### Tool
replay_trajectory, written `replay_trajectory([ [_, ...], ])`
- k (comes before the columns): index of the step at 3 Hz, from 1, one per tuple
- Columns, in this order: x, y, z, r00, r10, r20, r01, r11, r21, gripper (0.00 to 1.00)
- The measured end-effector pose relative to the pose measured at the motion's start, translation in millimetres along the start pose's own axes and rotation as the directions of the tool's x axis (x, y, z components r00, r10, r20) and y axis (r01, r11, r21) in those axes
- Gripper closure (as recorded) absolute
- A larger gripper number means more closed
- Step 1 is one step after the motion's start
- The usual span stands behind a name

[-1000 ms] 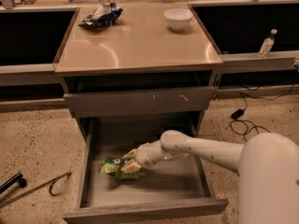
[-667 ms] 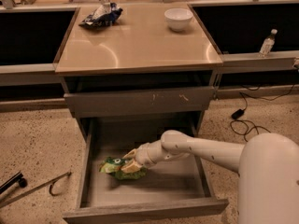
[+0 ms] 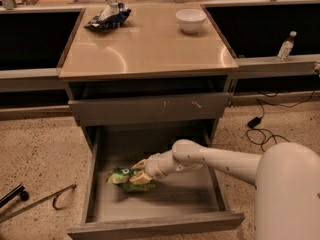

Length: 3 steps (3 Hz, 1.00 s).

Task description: Place green rice chip bag into middle drawer

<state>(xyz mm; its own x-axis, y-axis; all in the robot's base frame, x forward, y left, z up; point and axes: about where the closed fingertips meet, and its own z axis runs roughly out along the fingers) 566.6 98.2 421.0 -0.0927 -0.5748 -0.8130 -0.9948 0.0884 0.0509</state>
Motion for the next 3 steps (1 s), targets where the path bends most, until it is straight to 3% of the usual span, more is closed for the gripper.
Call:
replay_trajectory([
  [1, 0.0, 0.0, 0.0, 1.000, 0.000, 0.000, 0.000, 1.0000, 0.000, 0.13],
  [2, 0.0, 0.1, 0.1, 1.000, 0.000, 0.000, 0.000, 1.0000, 0.000, 0.00],
  [3, 0.0, 0.1, 0.1, 1.000, 0.000, 0.000, 0.000, 1.0000, 0.000, 0.00],
])
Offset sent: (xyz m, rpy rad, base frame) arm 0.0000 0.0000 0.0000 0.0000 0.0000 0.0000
